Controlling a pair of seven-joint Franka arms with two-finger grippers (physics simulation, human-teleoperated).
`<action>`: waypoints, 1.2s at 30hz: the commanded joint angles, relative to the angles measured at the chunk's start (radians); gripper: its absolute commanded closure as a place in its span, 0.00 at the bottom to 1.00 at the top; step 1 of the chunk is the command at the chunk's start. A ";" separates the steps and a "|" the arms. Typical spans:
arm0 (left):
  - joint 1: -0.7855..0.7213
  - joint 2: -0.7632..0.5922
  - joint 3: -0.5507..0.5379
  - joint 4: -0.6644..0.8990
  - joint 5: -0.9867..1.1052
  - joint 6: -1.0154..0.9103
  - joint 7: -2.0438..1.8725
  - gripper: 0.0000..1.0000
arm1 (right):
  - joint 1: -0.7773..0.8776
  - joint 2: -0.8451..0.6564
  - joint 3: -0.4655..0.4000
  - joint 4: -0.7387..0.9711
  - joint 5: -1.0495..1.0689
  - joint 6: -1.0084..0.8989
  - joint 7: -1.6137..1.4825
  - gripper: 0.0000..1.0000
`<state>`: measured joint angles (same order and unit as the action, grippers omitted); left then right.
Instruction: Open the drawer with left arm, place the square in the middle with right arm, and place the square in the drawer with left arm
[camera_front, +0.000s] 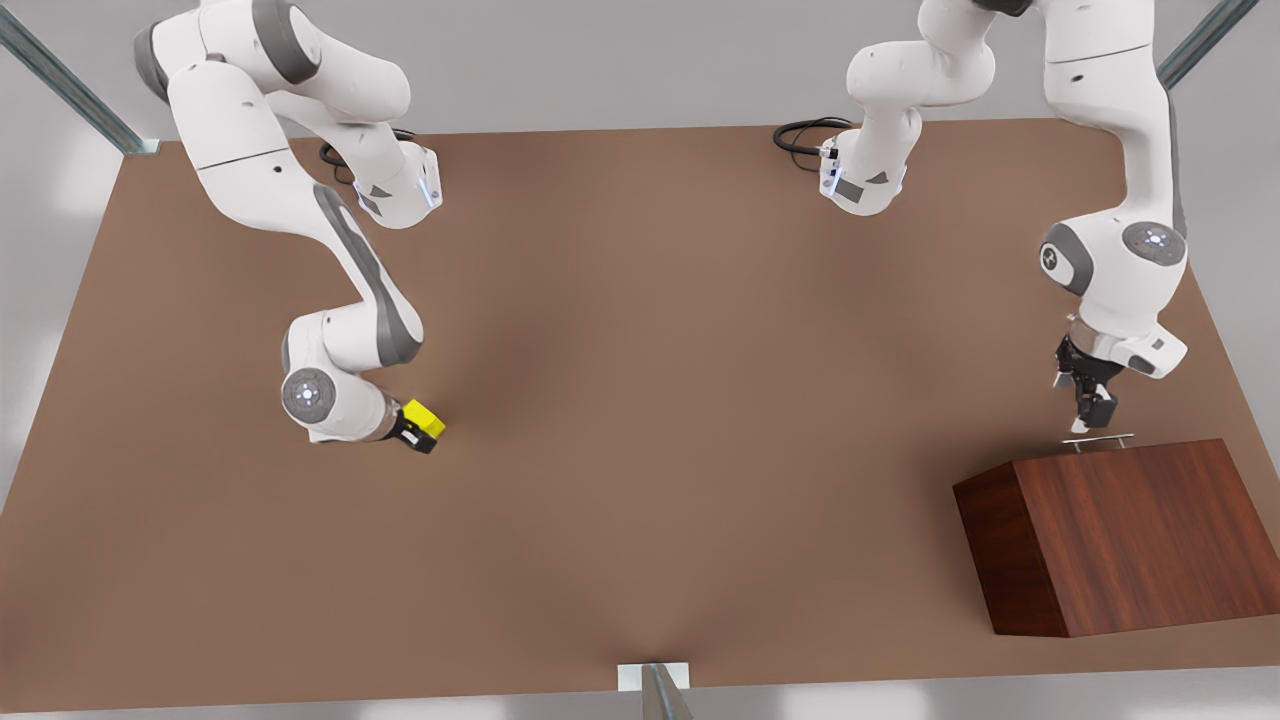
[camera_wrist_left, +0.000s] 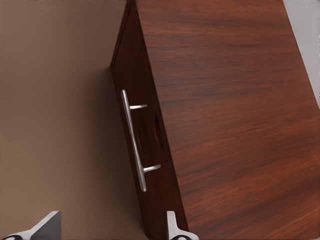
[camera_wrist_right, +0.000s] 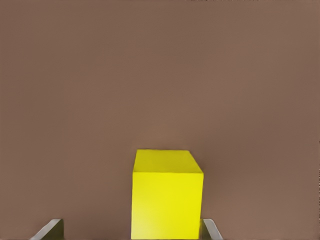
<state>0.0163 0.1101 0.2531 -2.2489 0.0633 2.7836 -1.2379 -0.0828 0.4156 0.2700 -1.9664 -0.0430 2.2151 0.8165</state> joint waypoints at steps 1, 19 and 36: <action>-0.006 0.000 0.000 0.000 0.001 0.010 0.000 0.00 | -0.002 0.000 0.000 0.000 0.000 0.000 -0.002 0.00; 0.043 0.105 0.000 0.025 0.001 0.059 0.002 0.00 | -0.087 0.078 0.040 -0.124 0.005 0.182 -0.065 0.00; 0.085 0.180 0.000 0.058 0.004 0.093 0.000 0.00 | -0.089 0.089 0.064 -0.117 0.002 0.199 -0.043 0.24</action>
<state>0.1023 0.2911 0.2531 -2.1905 0.0666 2.8771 -1.2379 -0.1718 0.5059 0.3344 -2.0832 -0.0408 2.4158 0.7731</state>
